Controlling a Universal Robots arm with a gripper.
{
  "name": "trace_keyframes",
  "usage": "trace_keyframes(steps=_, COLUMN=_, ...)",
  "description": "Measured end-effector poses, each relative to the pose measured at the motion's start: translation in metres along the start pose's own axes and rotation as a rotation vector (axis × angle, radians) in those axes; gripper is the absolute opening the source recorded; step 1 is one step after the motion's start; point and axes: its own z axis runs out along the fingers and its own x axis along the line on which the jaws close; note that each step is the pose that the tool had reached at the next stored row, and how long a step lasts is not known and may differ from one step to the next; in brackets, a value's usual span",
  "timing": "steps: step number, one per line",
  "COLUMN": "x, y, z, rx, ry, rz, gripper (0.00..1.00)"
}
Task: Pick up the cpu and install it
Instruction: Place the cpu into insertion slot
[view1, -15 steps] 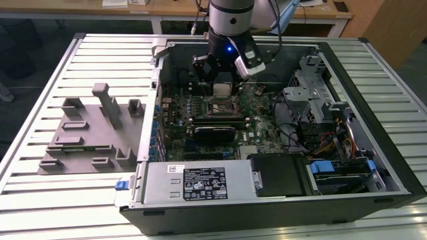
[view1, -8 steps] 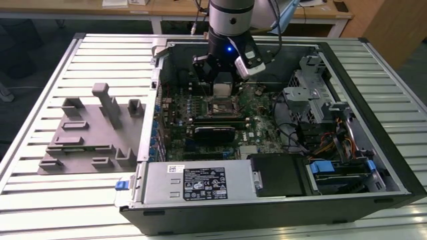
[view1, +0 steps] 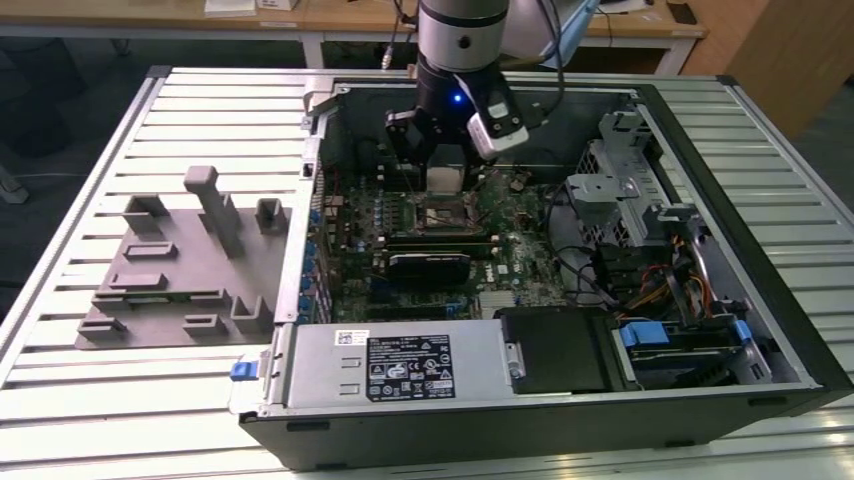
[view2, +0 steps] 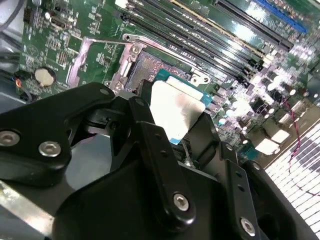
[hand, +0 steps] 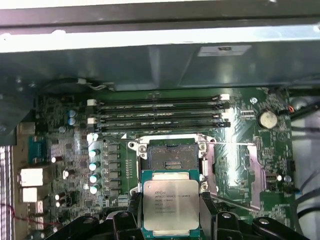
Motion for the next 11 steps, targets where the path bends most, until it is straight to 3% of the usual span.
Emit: trace_keyframes(steps=11, x=0.0000, y=0.0000, z=0.0002, rx=0.0019, ry=-0.0086, rz=0.192, gripper=0.54)
